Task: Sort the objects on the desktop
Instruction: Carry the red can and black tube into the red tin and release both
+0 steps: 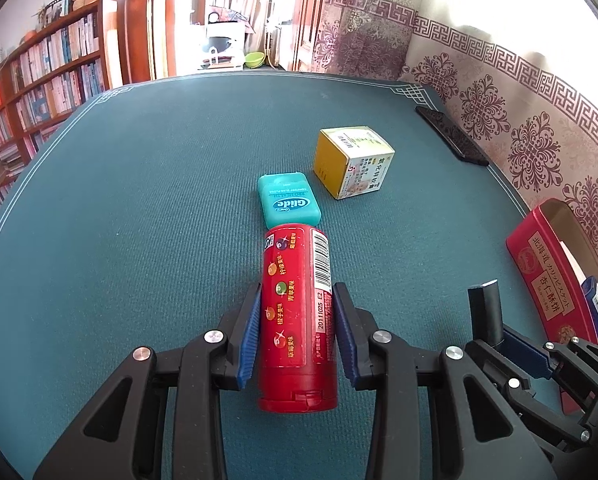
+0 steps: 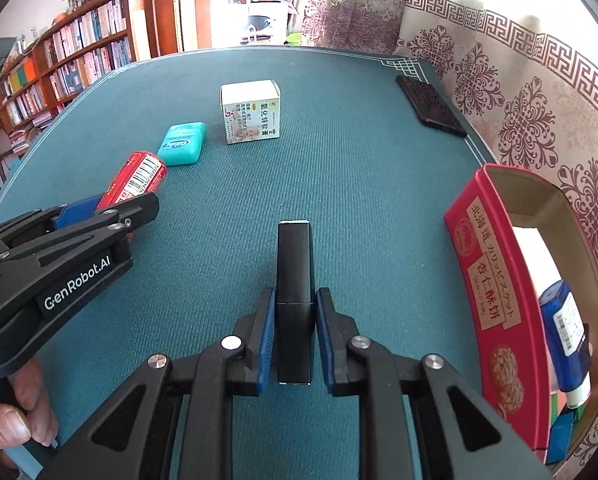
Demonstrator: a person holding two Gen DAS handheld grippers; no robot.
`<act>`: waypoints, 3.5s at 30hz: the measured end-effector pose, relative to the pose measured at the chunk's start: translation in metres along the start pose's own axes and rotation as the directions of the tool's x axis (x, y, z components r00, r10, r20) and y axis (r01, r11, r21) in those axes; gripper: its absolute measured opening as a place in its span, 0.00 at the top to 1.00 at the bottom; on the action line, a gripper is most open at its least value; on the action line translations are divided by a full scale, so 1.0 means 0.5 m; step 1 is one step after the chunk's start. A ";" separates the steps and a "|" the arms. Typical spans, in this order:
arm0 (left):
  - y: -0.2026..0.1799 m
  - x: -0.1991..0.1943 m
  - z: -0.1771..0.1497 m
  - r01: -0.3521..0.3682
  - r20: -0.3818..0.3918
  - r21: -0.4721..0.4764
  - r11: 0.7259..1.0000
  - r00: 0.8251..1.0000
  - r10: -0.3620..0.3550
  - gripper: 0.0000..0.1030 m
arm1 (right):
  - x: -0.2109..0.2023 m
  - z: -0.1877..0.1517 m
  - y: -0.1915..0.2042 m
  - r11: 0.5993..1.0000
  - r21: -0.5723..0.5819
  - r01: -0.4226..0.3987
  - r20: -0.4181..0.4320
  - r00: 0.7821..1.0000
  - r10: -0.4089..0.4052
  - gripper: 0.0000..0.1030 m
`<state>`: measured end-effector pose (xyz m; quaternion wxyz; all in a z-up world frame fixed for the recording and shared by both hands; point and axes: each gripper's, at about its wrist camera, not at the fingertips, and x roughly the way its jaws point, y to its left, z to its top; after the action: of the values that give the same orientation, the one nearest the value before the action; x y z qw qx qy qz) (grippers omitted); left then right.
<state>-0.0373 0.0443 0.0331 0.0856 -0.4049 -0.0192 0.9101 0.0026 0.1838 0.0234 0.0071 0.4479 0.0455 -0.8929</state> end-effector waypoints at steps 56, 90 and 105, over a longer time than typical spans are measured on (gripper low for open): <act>-0.341 -0.111 -0.017 0.098 0.050 0.291 0.952 0.992 -0.117 0.64 | -0.202 -0.067 -0.265 0.967 0.255 0.009 0.249 0.966 -0.074 0.78; -0.537 -0.058 0.010 0.321 -0.057 0.359 0.876 0.945 -0.323 0.64 | -0.154 -0.119 -0.463 0.906 0.415 0.091 0.140 0.977 -0.162 0.78; -0.528 -0.043 0.017 0.423 -0.118 0.249 0.871 0.906 -0.406 0.41 | -0.137 -0.127 -0.485 0.884 0.464 0.053 0.114 0.986 -0.120 0.78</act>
<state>0.0075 0.3008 0.0823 0.3335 -0.4037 0.0208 0.8517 0.0816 0.4290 0.0586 -0.1358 0.3708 -0.1476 -0.9068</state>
